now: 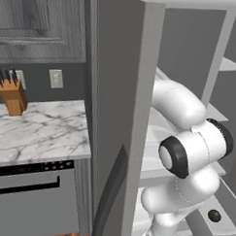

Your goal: Take the squash and garlic from the fridge shelf and place them in the freezer drawer to begin freezing them.

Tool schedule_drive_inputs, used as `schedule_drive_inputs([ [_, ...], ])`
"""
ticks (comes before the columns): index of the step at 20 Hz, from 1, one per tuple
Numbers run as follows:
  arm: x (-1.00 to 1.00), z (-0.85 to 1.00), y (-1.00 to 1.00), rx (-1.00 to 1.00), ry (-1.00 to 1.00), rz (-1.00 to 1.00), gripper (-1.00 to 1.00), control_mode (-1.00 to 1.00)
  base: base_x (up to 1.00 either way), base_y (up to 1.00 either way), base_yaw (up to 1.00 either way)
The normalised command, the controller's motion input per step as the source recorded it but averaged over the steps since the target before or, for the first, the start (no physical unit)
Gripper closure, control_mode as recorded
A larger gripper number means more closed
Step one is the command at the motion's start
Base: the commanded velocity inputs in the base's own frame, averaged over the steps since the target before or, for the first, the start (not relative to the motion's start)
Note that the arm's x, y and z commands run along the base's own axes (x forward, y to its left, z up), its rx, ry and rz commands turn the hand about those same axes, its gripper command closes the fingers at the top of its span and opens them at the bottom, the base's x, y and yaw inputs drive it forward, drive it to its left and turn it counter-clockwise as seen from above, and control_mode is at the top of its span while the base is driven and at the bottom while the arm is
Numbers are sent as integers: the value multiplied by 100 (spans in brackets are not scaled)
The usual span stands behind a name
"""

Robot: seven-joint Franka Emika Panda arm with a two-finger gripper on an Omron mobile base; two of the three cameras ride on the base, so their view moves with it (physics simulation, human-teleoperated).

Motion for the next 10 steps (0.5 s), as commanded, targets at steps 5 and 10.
schedule_drive_inputs([
  [5,-46,-72,0,-7,3,0,100,-100,0,0,0],
  [10,-2,-2,0,0,0,0,100,-100,0,0,0],
])
